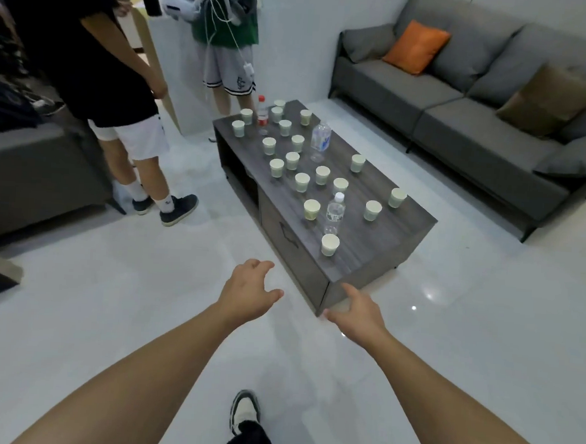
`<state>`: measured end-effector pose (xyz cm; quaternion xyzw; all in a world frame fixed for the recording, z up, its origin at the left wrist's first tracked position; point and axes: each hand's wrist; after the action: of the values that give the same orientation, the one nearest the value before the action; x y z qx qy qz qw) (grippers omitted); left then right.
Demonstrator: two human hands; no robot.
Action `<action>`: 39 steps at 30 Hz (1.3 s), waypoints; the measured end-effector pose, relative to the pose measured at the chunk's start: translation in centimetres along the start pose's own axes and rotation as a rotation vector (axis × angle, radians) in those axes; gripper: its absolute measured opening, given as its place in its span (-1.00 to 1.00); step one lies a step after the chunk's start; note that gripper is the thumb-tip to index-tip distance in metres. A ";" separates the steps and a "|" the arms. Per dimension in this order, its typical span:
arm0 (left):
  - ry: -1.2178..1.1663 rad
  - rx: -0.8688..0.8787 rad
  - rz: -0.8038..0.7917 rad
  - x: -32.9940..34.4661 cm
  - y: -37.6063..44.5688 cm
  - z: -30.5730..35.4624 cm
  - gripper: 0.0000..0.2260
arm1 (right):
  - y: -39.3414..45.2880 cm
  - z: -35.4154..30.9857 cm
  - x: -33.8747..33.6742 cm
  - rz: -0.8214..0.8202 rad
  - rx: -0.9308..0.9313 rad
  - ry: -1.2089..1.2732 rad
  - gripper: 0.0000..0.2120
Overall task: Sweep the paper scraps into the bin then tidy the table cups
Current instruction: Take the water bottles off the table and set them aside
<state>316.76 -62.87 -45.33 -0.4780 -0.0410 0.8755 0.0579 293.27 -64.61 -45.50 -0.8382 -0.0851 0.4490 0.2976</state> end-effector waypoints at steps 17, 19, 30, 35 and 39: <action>0.000 0.067 -0.119 -4.7 29.5 -6.8 -0.43 | 23.1 -14.4 -4.5 0.061 0.218 0.168 -0.28; 0.009 0.051 -0.137 -4.6 33.2 -7.0 -0.43 | 27.0 -15.4 -5.3 0.051 0.241 0.204 -0.30; 0.012 0.011 -0.262 -4.4 51.3 -6.2 -0.40 | 42.0 -19.1 -8.1 -0.010 0.434 0.230 -0.26; 0.008 0.042 -0.316 -3.2 56.9 -7.4 -0.47 | 45.9 -19.3 -6.9 -0.068 0.512 0.209 -0.18; 0.021 0.047 -0.367 -1.8 61.9 -9.4 -0.45 | 47.8 -19.8 -5.6 -0.071 0.560 0.224 -0.26</action>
<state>321.80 -124.22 -56.75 -0.4701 -0.1062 0.8460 0.2283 299.96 -113.89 -60.78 -0.7644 0.0460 0.3488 0.5403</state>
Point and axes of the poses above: each hand's wrist, its own y-axis towards the middle knuckle, its own x-axis out of the palm, z = x × y, and after that the axes turned 12 degrees about x, right-handed
